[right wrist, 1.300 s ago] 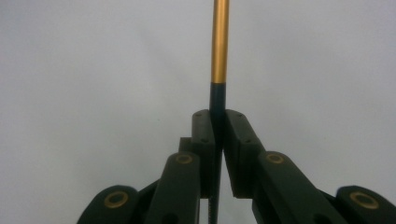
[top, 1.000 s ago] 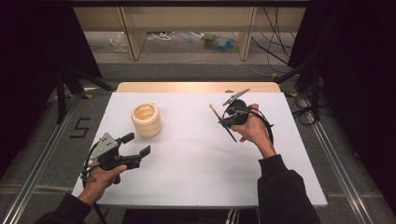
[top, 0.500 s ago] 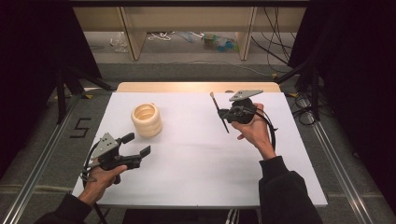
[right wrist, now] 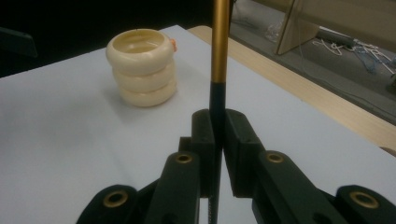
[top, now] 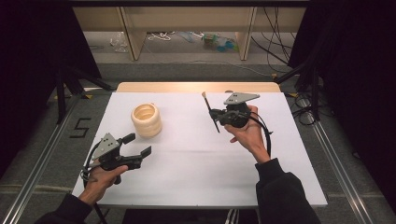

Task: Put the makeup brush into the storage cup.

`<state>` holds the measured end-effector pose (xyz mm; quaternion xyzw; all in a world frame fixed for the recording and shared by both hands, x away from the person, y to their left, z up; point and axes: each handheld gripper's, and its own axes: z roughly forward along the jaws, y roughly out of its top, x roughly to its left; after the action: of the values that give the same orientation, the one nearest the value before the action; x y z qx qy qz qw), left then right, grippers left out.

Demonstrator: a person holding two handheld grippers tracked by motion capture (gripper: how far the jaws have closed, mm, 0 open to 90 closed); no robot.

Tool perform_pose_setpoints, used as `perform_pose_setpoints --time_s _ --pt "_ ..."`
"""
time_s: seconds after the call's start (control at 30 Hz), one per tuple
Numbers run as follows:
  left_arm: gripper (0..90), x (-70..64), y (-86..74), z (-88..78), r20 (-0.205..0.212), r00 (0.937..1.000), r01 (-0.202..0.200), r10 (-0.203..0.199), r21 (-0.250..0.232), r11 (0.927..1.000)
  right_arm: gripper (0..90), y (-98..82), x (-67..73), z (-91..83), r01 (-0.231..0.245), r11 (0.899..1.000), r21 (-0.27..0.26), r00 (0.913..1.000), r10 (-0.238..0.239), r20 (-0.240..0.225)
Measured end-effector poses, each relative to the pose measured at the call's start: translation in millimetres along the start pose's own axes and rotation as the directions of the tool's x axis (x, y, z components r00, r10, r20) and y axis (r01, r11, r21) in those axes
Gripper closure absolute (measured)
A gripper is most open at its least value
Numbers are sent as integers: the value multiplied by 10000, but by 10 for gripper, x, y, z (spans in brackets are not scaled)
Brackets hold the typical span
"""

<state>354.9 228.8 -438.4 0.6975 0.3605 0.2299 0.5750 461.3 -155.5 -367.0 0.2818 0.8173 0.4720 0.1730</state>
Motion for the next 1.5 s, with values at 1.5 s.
perform_pose_setpoints --time_s 1.5 --pt "157 -256 0 252 973 9950 228 -235 76 9997 833 102 605 311 161 9977 -658 9776 -295 -2083"
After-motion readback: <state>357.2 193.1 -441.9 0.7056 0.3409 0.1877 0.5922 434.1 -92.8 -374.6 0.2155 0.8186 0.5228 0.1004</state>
